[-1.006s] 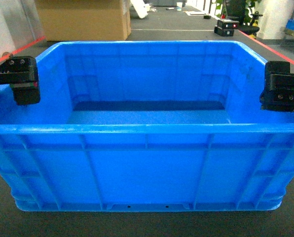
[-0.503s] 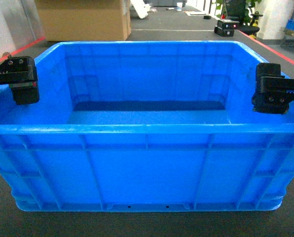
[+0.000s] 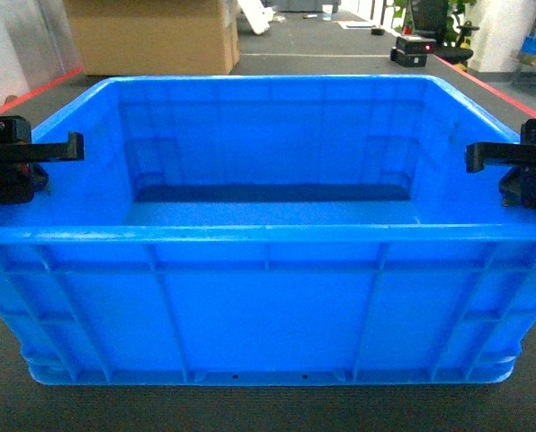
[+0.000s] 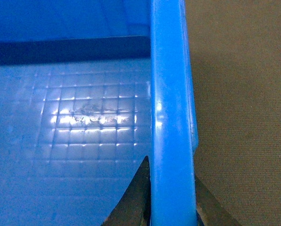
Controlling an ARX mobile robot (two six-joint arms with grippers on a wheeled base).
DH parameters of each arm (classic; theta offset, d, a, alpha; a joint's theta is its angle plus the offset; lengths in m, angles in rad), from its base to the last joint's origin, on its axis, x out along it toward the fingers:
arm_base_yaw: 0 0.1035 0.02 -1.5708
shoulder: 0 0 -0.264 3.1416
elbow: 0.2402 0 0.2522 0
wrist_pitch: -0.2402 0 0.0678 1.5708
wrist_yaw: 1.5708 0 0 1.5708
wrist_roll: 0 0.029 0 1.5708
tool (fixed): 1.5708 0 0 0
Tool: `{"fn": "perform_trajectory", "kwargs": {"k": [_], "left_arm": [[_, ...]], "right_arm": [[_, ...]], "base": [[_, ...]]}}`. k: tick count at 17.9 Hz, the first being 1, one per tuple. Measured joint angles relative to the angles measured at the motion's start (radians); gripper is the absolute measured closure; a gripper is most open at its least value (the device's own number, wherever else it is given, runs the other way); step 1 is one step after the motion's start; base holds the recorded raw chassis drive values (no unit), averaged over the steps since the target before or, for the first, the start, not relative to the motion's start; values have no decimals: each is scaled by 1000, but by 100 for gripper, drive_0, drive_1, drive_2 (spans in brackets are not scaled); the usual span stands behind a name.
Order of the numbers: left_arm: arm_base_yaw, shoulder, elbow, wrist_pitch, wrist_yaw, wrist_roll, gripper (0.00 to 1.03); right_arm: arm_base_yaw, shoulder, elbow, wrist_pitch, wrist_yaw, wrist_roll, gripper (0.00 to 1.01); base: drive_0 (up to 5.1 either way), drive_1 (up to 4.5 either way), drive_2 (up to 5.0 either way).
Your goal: Place box next to blue box on left shelf
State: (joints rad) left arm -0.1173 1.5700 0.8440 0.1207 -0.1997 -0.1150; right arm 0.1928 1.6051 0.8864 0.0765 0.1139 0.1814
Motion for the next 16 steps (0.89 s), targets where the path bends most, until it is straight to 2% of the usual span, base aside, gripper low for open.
{"fn": "perform_trajectory", "kwargs": {"k": [3,5,7,10,12,15,16], "left_arm": [[-5,-2,-16,58,-20,28,84],[-7,-22,-49,95,-21,34,84],[-26,-97,-94,173,-30,41,84],[-80,-281,-188,327,-98,56,85],[-102,-394,-250,344,-127,70,85],[-138,-557,-322,298,-160,71,85],[-157,-592,-340,299,-173,77,85]], "right_arm": [[6,-10,-16,30,6,5,93],[18,-43,-50,65,28,0,93],[30,-129,-89,112,71,-18,93],[45,-322,-160,185,135,-46,93],[66,-440,-220,181,181,-53,93],[82,-600,-302,144,209,-63,93],[86,-636,-320,156,215,-76,93]], "base": [[0,0,0],[0,0,0],[0,0,0],[0,0,0],[0,0,0],[0,0,0],[0,0,0]]}}
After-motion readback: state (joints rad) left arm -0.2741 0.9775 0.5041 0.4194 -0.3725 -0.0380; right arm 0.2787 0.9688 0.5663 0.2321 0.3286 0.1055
